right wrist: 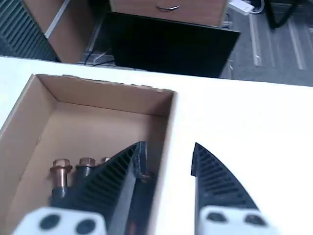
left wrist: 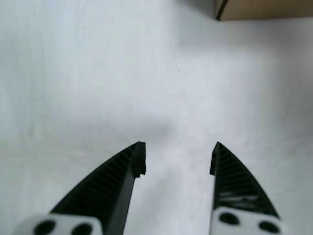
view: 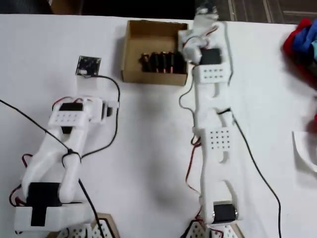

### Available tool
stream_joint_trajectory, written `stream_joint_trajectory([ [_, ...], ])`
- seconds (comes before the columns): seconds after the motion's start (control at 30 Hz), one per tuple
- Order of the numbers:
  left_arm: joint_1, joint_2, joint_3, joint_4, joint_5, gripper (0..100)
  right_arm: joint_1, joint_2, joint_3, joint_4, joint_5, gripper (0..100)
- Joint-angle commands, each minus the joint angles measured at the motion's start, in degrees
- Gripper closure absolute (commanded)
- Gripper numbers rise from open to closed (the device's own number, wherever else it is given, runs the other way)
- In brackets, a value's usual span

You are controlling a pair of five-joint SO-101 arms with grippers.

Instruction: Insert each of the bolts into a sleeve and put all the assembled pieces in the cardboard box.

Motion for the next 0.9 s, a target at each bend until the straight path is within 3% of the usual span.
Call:
stream_joint_trajectory([
  [0.0, -0.53, -0.70, -0.13, -0.70, -0.53, 77, 1.36, -11.03, -2.90, 8.04, 0.00, 86.1],
  [0.33, -0.62, -0.70, -0.13, -0.62, -0.44, 77, 4.35, -25.54, -2.37, 32.48, -0.18, 86.1],
  [0.57, -0.62, -0.79, -0.22, -0.53, -0.53, 77, 13.05, -41.19, 6.15, 32.40, -0.35, 86.1],
  [0.7, -0.62, -2.29, -0.13, -0.35, -0.62, 77, 17.71, -60.88, 27.96, 32.40, -0.35, 86.1],
  [0.87, -0.18, -11.87, -0.13, 6.42, -0.53, 77, 18.42, -92.88, 77.19, 31.96, -0.44, 86.1],
])
